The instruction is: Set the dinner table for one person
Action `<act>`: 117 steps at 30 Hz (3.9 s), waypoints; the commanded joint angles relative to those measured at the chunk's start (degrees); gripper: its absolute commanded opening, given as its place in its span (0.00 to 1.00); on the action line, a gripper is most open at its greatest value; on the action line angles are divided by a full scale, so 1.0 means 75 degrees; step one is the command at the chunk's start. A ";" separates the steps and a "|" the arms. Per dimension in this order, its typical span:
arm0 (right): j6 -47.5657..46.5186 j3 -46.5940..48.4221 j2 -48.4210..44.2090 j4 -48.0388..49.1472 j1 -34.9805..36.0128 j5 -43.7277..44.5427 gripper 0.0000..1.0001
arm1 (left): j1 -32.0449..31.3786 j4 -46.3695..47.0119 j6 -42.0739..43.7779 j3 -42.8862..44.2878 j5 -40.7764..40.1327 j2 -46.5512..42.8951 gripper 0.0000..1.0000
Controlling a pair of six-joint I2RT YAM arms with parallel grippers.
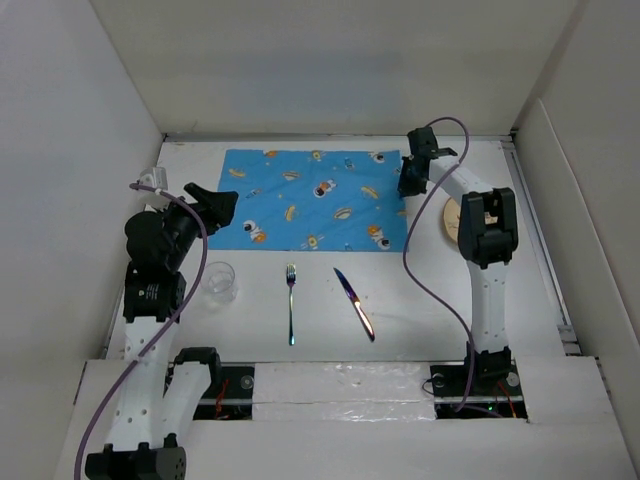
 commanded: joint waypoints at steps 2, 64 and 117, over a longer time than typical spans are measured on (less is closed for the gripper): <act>0.0011 0.0802 0.0243 0.0232 -0.0246 0.0085 0.00 | -0.0039 0.0223 0.0122 -0.0097 0.0392 0.0112 0.67; 0.0185 -0.4138 -0.2030 0.2387 0.3035 0.1585 0.00 | -0.2652 -0.0623 0.0064 0.2015 -0.2608 0.8021 0.00; 0.1838 -0.9178 -0.9400 0.4250 -0.1915 0.0954 0.77 | -0.3484 -0.1618 0.0942 0.1579 -0.1928 0.0349 0.44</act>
